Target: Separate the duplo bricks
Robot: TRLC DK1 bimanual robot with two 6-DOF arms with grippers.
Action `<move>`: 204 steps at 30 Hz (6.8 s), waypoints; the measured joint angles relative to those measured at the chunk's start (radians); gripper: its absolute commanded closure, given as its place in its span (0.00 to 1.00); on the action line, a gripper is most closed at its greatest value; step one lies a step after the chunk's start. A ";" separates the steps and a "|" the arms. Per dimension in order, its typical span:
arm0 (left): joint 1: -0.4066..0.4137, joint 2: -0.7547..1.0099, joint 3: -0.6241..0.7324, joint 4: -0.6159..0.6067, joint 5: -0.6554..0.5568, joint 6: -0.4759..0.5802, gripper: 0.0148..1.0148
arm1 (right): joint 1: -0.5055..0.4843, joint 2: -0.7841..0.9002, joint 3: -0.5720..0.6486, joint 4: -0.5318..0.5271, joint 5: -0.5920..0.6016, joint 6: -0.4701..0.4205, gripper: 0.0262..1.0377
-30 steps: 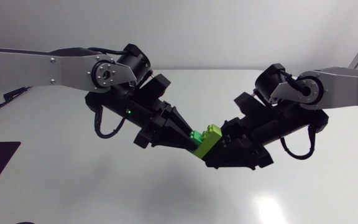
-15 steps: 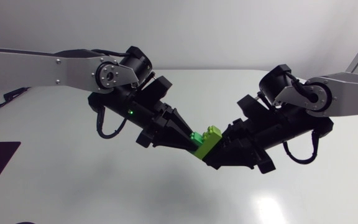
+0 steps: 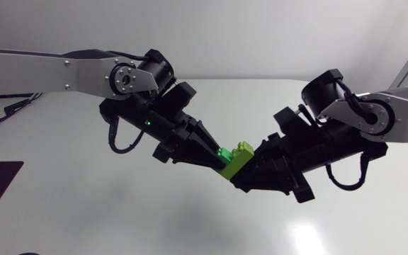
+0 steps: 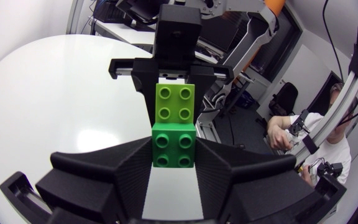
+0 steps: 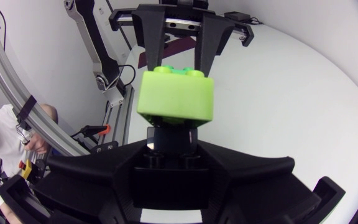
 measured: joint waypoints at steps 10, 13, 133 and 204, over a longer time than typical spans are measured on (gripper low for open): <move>0.065 -0.011 0.056 -0.104 -0.041 0.017 0.72 | -0.002 -0.025 -0.045 0.010 0.055 -0.009 0.77; 0.058 -0.021 0.055 -0.111 -0.233 0.048 0.72 | -0.019 -0.042 -0.053 0.008 0.055 -0.009 0.77; -0.165 -0.072 -0.193 0.154 -0.872 -0.005 0.10 | 0.036 0.121 -0.253 0.276 0.525 -0.141 0.57; -0.172 -0.115 -0.111 0.109 -0.184 -0.049 0.60 | 0.000 -0.395 -0.187 0.064 0.053 0.137 0.76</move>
